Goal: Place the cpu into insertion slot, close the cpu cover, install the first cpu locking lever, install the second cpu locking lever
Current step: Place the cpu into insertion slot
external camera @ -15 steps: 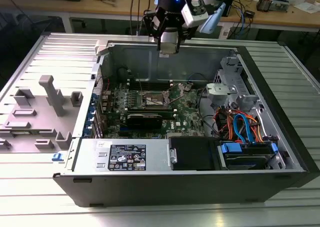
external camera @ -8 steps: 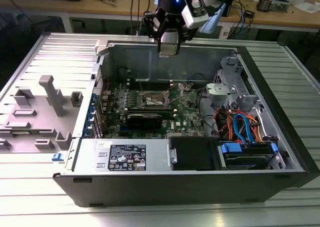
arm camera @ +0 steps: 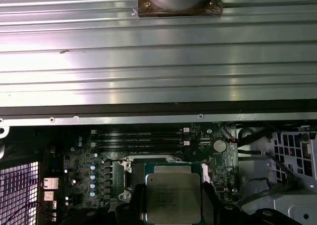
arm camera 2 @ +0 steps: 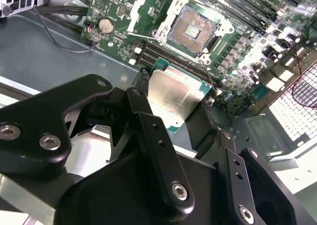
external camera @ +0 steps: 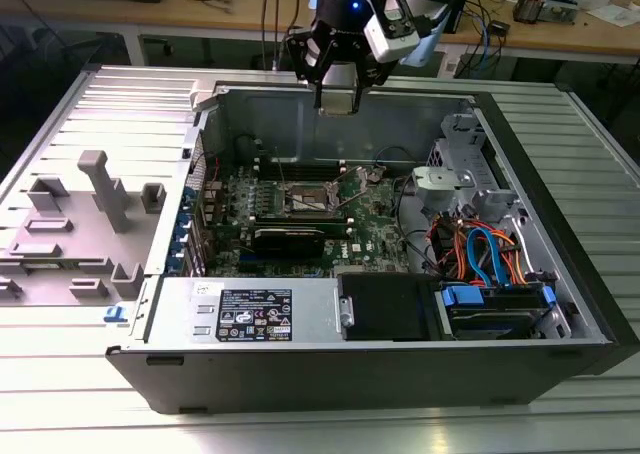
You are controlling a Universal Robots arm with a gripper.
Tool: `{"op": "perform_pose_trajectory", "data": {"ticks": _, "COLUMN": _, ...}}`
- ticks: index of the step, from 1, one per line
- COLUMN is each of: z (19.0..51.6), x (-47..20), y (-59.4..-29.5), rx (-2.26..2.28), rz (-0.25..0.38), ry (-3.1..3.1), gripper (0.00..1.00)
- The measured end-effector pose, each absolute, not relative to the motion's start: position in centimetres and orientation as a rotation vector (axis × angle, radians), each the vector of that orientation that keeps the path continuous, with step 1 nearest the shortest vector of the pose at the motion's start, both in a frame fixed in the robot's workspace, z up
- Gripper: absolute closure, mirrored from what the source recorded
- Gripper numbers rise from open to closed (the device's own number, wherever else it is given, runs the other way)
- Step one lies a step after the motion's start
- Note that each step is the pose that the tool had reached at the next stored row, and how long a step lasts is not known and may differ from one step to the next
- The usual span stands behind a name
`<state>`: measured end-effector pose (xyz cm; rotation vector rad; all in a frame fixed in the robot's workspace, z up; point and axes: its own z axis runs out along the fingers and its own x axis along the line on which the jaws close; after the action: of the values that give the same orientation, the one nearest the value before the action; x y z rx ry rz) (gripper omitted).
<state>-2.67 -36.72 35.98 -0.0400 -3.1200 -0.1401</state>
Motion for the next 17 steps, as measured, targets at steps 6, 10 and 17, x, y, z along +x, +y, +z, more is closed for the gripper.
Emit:
{"op": "perform_pose_trajectory", "data": {"ticks": 6, "z": 35.9, "x": -2.7, "y": -37.3, "rx": -0.040, "rz": -0.140, "ry": -3.120, "gripper": 0.45}}
{"op": "perform_pose_trajectory", "data": {"ticks": 10, "z": 35.9, "x": -2.7, "y": -37.7, "rx": -0.040, "rz": -0.140, "ry": -3.120, "gripper": 0.45}}
{"op": "perform_pose_trajectory", "data": {"ticks": 17, "z": 35.8, "x": -2.7, "y": -38.0, "rx": -0.040, "rz": -0.140, "ry": -3.120, "gripper": 0.45}}
